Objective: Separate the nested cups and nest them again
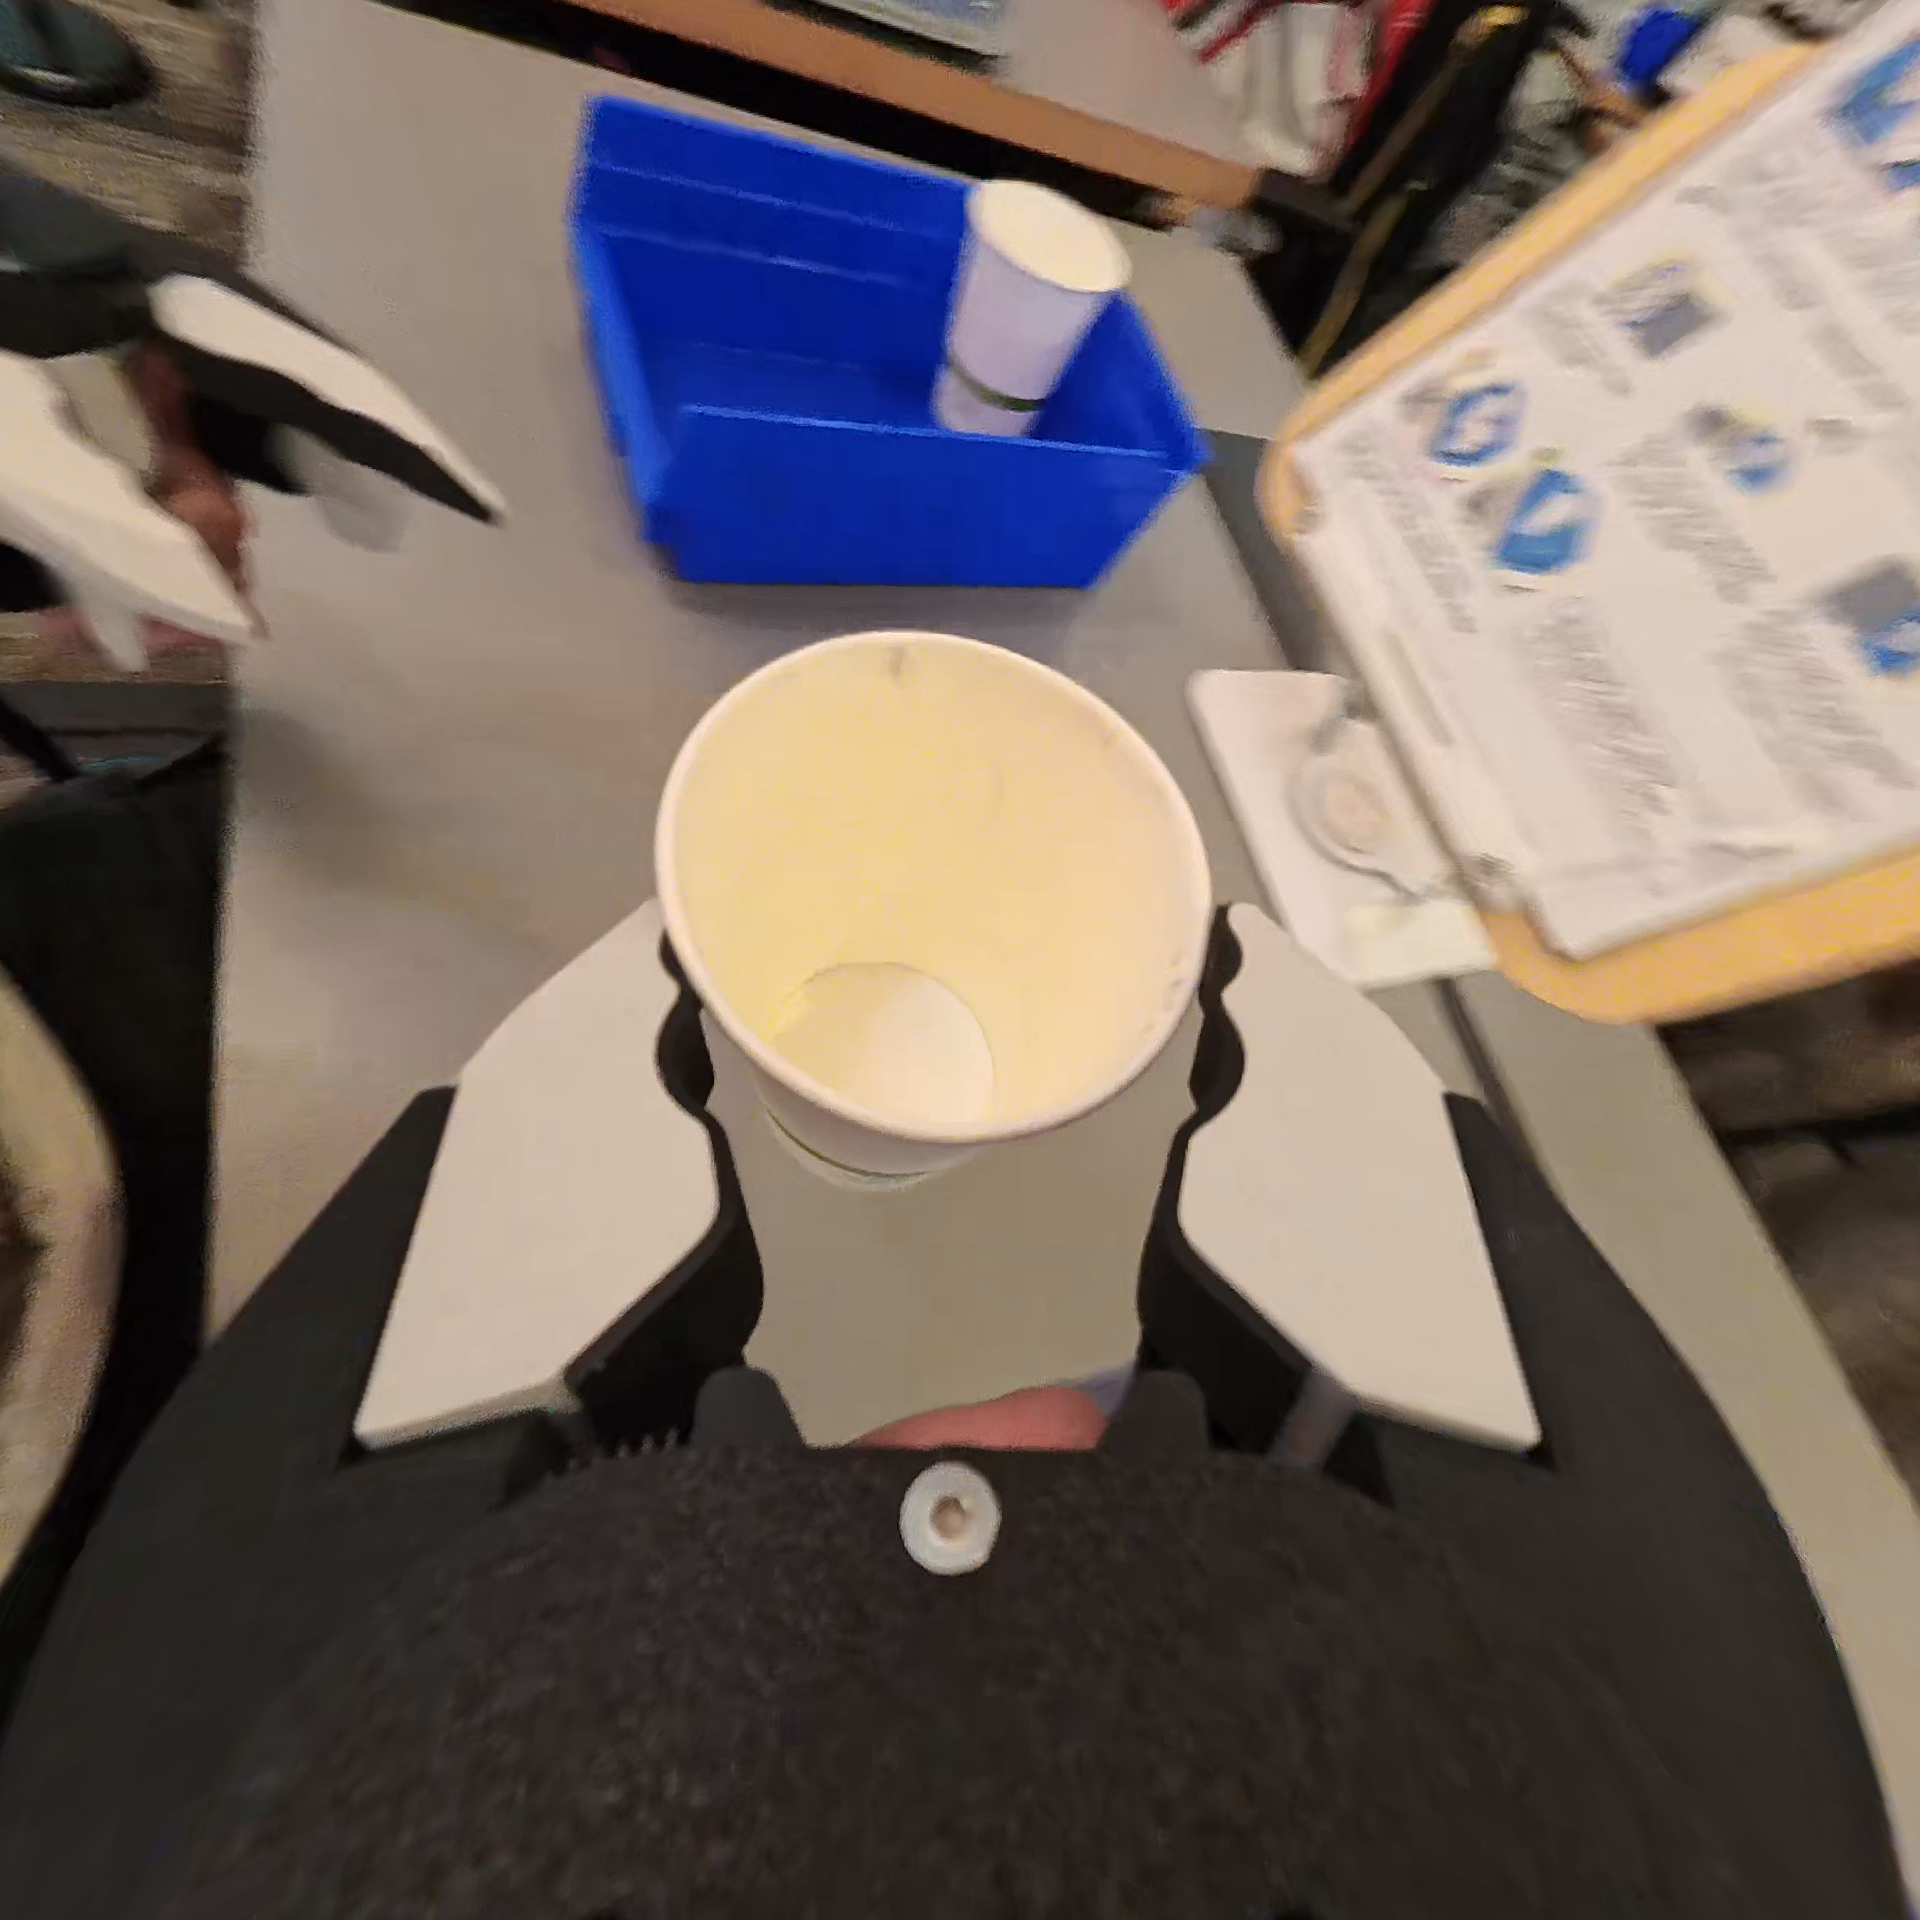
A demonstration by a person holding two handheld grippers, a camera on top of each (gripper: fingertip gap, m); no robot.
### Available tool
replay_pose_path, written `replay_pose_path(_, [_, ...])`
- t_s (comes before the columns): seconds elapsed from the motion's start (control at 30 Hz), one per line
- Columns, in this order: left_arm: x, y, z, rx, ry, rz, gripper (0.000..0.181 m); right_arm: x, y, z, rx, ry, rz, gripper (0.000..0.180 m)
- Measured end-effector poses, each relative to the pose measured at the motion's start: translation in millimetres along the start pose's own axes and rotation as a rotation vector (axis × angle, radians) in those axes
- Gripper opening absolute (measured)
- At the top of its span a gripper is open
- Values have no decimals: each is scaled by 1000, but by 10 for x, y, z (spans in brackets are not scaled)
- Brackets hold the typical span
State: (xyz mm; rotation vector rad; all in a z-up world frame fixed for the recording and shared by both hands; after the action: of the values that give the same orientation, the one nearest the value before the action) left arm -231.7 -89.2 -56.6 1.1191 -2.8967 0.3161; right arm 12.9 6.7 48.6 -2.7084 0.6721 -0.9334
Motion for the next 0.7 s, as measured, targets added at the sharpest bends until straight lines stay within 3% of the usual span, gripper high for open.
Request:
replay_pose_path(0.1, [2, 46, -35, -68, 17, -102, 80, 488, -571, 49, -87, 49, 277, 92])
replay_pose_path(0.23, [-28, -12, -20, -56, 15, -59, 79, 1090, -1300, 265, -332, 123, 682, 92])
replay_pose_path(0.4, [-75, -38, 146, -9, 80, -13, 79, 1147, -1806, 898, -533, 205, 797, 92])
replay_pose_path(0.7, [-61, -64, 184, -75, 123, -15, 78, 785, -1880, 1739, -740, 247, 700, 94])
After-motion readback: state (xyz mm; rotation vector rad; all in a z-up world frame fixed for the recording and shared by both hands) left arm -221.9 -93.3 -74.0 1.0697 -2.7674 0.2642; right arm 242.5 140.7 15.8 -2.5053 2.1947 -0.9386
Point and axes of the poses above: each gripper's, where its closed fingertips meet, x back along the fingers, z out of its underside, y = z × x across the jaws, the point moved 6 cm from there along x, back along the fingers, and after that the axes turned 2 degrees about y, right-handed, at the moved point
